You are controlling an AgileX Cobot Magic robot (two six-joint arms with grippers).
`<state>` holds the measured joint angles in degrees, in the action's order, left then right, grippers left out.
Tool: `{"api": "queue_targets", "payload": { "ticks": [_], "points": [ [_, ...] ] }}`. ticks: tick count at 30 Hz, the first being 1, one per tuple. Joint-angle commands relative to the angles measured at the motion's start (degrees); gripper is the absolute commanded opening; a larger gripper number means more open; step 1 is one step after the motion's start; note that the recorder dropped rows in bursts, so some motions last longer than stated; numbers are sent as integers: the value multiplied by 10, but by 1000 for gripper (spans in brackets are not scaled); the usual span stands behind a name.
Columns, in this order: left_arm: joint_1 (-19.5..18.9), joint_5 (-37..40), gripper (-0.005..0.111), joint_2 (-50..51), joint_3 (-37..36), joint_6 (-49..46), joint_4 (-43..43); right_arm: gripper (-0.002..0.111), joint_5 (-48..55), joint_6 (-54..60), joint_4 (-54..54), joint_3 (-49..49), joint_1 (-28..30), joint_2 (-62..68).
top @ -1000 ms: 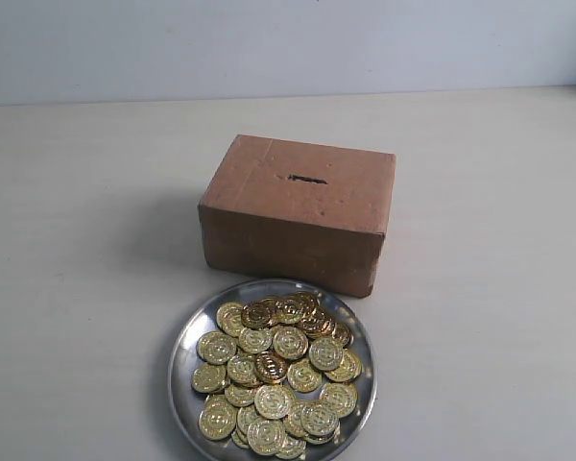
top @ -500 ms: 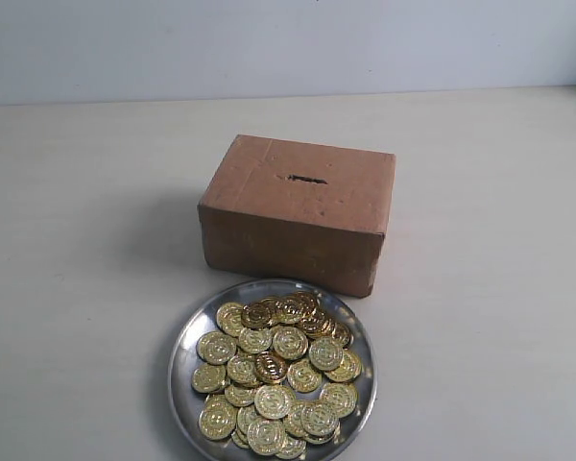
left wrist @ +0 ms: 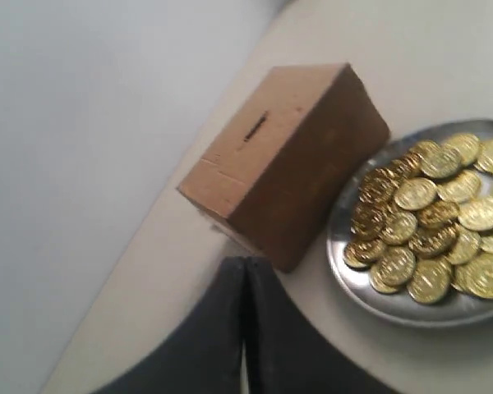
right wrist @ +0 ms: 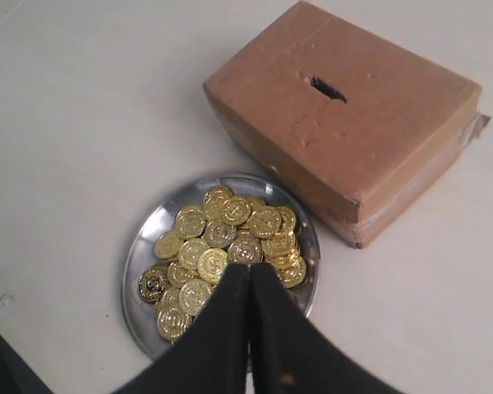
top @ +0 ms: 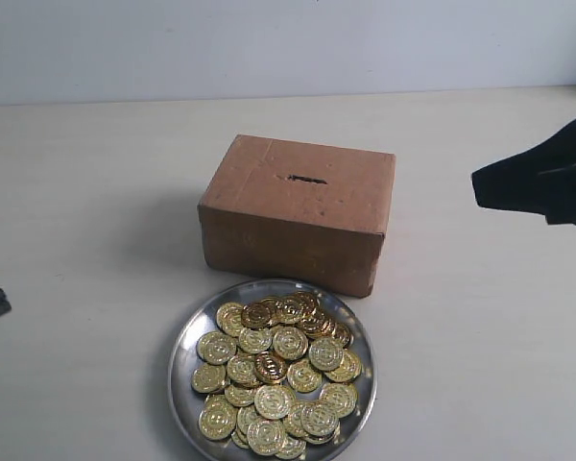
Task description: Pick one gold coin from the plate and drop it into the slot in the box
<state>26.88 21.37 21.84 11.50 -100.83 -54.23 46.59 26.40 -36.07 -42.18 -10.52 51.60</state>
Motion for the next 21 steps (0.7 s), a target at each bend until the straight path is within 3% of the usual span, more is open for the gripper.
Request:
{"api": "queue_targets", "payload": {
  "ticks": [1,8,14,21],
  "points": [
    [45,4,0,92,15,-92,0,0,2,20,-6,-7,-1,12],
    [82,4,0,228,57,-193,0,0,5,20,-6,-7,-1,18],
    [110,-12,0,315,90,-193,56,0,5,21,-8,-7,-1,18],
    [127,-58,0,369,99,-193,56,0,-6,69,-10,-7,-70,119]
  ]
}}
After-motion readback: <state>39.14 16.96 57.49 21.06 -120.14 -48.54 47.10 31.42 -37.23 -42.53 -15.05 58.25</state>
